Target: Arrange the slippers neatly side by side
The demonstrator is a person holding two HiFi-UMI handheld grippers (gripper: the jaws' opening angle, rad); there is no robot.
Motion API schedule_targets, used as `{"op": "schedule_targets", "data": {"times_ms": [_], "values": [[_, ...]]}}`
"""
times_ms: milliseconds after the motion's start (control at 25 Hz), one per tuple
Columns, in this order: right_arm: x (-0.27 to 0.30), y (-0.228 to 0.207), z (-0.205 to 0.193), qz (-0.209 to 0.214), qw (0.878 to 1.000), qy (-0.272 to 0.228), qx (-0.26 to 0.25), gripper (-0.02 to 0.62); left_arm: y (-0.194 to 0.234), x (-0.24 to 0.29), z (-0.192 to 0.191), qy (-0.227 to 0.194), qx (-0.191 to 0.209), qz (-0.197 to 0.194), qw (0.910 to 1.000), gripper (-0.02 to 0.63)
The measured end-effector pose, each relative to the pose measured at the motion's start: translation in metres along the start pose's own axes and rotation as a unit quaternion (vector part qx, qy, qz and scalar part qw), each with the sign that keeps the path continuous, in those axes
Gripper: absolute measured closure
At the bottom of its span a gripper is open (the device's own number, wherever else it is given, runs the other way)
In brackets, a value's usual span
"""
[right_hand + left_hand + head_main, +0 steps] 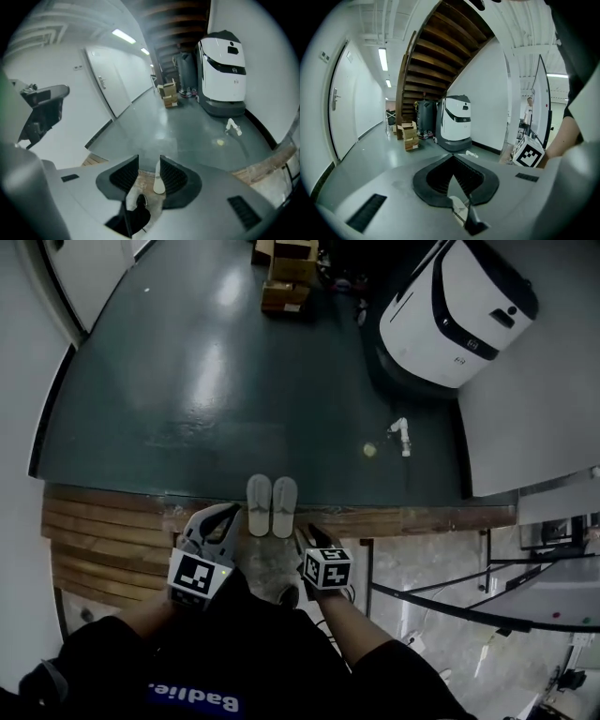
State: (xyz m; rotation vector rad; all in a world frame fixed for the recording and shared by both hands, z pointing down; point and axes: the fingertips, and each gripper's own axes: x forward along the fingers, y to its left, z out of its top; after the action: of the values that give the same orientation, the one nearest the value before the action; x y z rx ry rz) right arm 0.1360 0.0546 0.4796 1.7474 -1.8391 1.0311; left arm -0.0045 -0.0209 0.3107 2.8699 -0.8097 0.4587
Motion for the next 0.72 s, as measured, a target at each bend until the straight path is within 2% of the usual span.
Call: {"op": "schedule_targets", "data": {"times_ms": [160,280,400,520,680,720], "values": [[-0.072,0.024,0.030,0.051,0.994,-0.095,-0.024,0.459,-0.059,-0.017,0.019,-0.013,-0.010,0.023,0.9996,0.604],[-0.135,0.039,0.051,0.089,0.980,-0.166,-0.063,0.460,-0.102,-0.032,0.030,-0.017,-0.045,0.040,0.9980,0.604],[-0.193,0.055,0.067,0.123,0.964,-0.216,-0.092,0.462,-0.145,-0.046,0.044,-0.023,-0.061,0.027,0.9975,0.604],[-0.245,0.076,0.076,0.141,0.950,-0.254,-0.114,0.463,-0.178,-0.064,0.057,-0.031,-0.058,0.006,0.9978,0.604],[-0.294,0.103,0.081,0.141,0.934,-0.291,-0.152,0.469,-0.200,-0.085,0.077,-0.052,-0.036,-0.017,0.9978,0.604],[-0.301,0.109,0.080,0.138,0.931,-0.298,-0.158,0.491,-0.203,-0.091,0.080,-0.056,-0.029,-0.022,0.9978,0.604]]}}
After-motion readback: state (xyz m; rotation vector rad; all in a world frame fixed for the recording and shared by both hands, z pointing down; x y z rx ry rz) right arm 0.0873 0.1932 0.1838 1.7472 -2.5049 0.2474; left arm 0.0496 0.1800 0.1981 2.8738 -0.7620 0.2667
